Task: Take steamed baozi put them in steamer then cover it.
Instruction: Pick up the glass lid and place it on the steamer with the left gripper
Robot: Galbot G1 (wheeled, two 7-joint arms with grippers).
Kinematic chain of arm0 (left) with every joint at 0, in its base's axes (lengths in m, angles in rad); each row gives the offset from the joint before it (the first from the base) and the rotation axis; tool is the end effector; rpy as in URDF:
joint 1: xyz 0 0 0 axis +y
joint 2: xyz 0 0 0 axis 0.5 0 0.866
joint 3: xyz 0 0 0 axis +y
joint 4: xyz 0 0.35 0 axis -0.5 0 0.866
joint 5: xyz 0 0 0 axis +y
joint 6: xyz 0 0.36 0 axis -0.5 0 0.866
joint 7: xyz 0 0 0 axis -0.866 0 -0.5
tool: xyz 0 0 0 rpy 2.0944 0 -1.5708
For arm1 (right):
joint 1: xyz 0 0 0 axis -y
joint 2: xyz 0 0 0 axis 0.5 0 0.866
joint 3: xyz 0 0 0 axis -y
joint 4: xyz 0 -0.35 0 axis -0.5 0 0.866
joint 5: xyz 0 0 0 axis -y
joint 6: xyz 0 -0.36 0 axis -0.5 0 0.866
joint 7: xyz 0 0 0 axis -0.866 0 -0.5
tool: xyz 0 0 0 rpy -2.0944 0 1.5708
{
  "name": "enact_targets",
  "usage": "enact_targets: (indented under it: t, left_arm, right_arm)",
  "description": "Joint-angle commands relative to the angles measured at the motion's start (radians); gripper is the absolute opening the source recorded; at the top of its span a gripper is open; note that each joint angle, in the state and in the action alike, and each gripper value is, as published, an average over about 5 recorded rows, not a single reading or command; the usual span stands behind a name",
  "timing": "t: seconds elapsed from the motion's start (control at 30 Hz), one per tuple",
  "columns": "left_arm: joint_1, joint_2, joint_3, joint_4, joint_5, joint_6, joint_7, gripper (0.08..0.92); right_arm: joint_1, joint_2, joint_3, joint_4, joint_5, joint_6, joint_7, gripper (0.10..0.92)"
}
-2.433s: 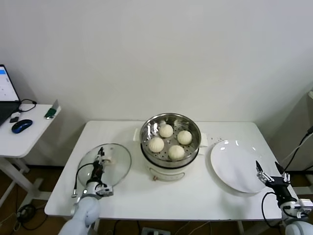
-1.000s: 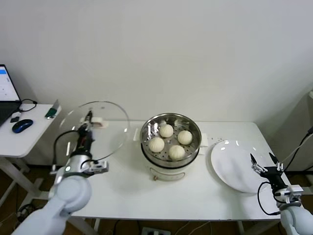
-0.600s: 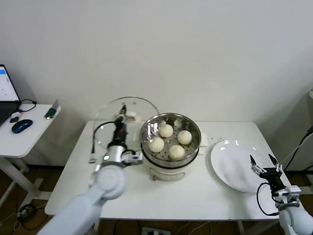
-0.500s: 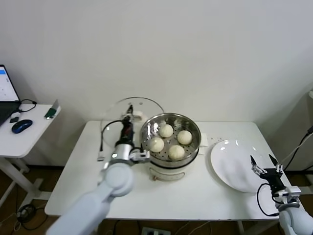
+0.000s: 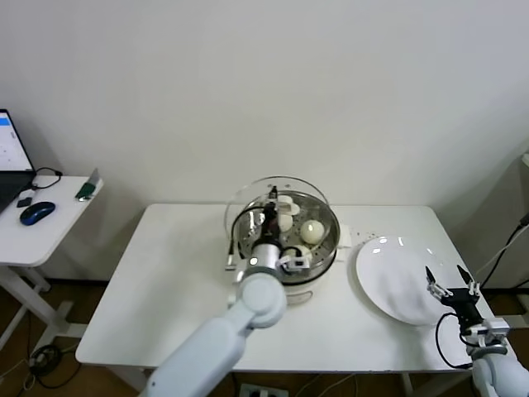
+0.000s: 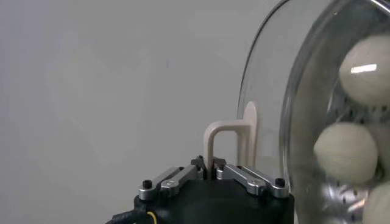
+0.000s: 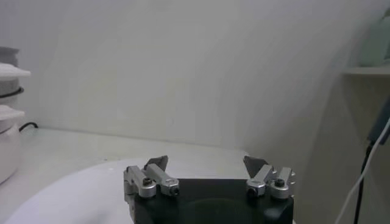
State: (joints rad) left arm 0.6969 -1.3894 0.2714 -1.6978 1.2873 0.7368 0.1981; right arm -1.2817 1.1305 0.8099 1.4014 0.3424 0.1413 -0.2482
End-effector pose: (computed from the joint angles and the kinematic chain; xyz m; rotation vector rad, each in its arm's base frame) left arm 0.3534 -0.1958 -0.2386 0.0566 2.2475 2.0568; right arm 0.2547 -0.2657 -0.3989 -0.0923 -2.9817 0.1709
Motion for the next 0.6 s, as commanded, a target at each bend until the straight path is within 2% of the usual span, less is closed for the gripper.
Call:
enact_targets:
  t: [0.03, 0.6]
  left_arm:
    - [-0.026, -0.137, 0.035, 0.121, 0.026, 0.049, 0.019, 0.150]
    - [-0.033, -0.113, 0.026, 0.178, 0.061, 0.049, 0.063, 0.150]
  right_arm:
    - [0.003, 0.004, 0.004, -0.007, -0.006, 0.003, -0.004, 0.823]
    - [0.012, 0.020, 0.003, -0.022, -0.016, 0.013, -0.017, 0.823]
